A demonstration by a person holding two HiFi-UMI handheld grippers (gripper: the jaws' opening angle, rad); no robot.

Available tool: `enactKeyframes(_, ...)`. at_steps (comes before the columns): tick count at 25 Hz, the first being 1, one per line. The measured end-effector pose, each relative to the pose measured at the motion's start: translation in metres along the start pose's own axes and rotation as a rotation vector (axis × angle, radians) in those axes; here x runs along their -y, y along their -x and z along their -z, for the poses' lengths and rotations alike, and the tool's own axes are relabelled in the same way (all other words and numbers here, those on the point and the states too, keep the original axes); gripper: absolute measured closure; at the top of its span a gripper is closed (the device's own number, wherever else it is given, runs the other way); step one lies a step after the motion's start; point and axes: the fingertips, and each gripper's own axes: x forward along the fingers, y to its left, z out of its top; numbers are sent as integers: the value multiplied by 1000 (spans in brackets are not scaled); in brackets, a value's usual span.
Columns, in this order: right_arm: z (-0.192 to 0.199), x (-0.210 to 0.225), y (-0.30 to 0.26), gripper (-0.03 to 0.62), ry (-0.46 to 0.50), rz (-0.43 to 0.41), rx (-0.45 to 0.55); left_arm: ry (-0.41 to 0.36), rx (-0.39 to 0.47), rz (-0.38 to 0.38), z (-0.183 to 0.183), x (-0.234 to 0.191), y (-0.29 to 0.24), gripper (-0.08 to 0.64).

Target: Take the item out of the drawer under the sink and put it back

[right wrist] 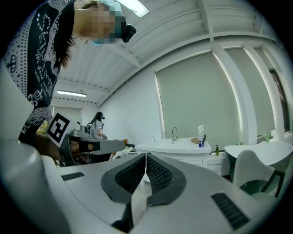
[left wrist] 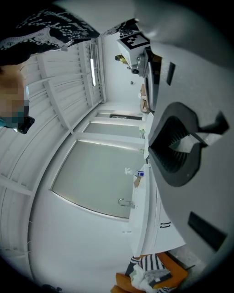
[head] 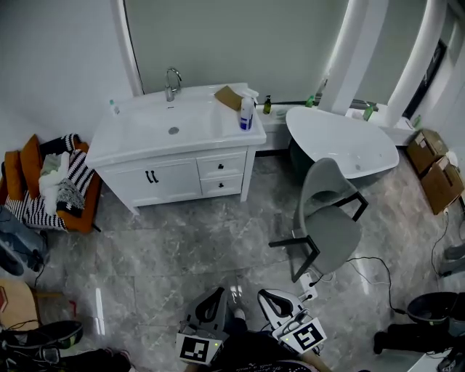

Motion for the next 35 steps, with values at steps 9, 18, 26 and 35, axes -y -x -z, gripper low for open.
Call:
enactKeyframes(9,-17,23,-76,572,-6,30,-5,3,10,6,-26,-68,-37,555)
enactKeyframes(18,-30,44,-126,572,0,90,20,-13,11,35,-38,-121,-67,555)
enactKeyframes(26,-22,44,-148,572,-24,98,9,-5,0,52,-36,-142,-78,555)
enactKeyframes(35,-24,58,-168,572,-36,93,-12,20,-40,60,-33,-150,-95,555)
